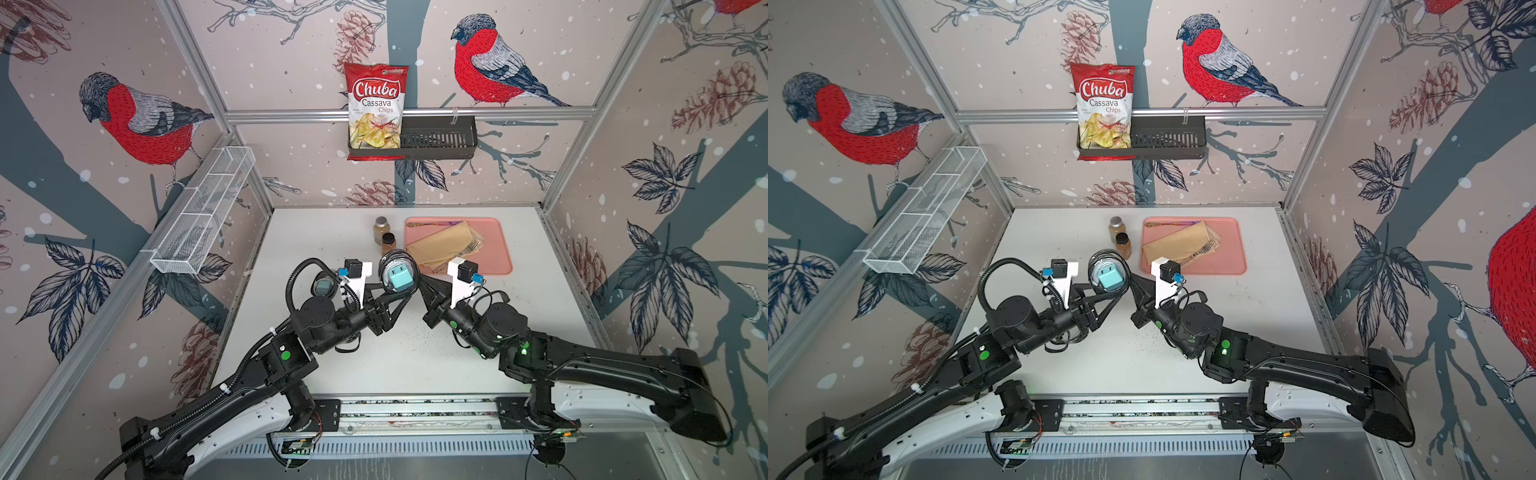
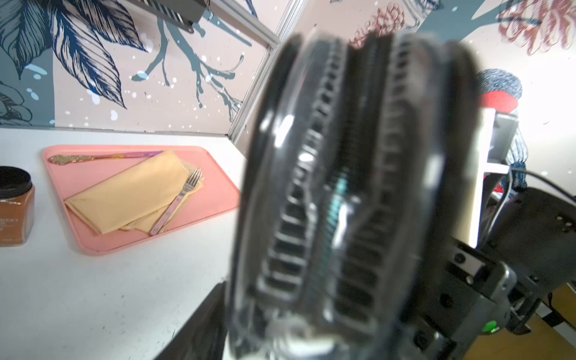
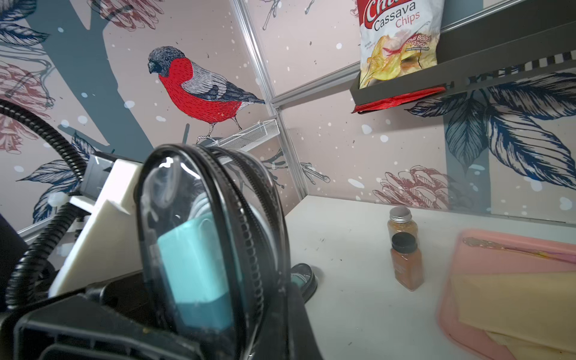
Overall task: Pack away charging kits
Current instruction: Zip the zipper on the storage bag.
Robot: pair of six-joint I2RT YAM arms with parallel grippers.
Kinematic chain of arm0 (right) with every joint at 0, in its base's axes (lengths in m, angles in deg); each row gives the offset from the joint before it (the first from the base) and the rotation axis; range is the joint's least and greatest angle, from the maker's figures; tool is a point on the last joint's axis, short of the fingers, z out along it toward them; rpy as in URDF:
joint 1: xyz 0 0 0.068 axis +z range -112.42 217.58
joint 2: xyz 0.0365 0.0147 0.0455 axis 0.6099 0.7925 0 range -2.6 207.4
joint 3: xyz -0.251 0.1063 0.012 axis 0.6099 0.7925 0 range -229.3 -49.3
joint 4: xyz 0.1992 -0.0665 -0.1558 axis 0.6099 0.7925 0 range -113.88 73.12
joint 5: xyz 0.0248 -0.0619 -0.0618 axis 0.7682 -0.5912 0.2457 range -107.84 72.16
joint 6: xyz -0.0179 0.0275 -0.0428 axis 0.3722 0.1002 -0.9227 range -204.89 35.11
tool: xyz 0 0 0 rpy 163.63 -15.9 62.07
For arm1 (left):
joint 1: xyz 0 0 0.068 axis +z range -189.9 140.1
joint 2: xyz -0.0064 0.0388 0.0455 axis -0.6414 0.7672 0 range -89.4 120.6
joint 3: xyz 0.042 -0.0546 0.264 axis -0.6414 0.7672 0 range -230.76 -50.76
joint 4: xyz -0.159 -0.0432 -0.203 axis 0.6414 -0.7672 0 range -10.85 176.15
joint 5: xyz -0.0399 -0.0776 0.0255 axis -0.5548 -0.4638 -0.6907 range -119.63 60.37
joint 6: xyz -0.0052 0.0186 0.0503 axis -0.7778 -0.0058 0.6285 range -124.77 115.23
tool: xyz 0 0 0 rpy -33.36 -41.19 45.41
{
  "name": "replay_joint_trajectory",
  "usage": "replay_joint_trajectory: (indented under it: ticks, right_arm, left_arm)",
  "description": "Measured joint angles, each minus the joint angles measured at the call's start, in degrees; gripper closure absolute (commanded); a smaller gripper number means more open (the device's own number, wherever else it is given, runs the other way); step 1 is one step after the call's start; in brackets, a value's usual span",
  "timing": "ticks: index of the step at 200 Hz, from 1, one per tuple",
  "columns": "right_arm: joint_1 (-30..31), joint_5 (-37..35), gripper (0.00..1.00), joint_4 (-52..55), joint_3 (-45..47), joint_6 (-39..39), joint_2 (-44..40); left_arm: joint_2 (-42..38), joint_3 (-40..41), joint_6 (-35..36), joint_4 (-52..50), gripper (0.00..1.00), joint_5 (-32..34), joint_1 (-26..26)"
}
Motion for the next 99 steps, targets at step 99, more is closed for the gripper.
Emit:
replay_joint_trajectory:
  ticks: [99]
  right_arm:
    - [3.0,-3.3,1.0,-5.7,0.4,3.2,2.6]
  left_arm:
    - [0.0,4.2,-2.4,16.0,0.36,1.4,0.0]
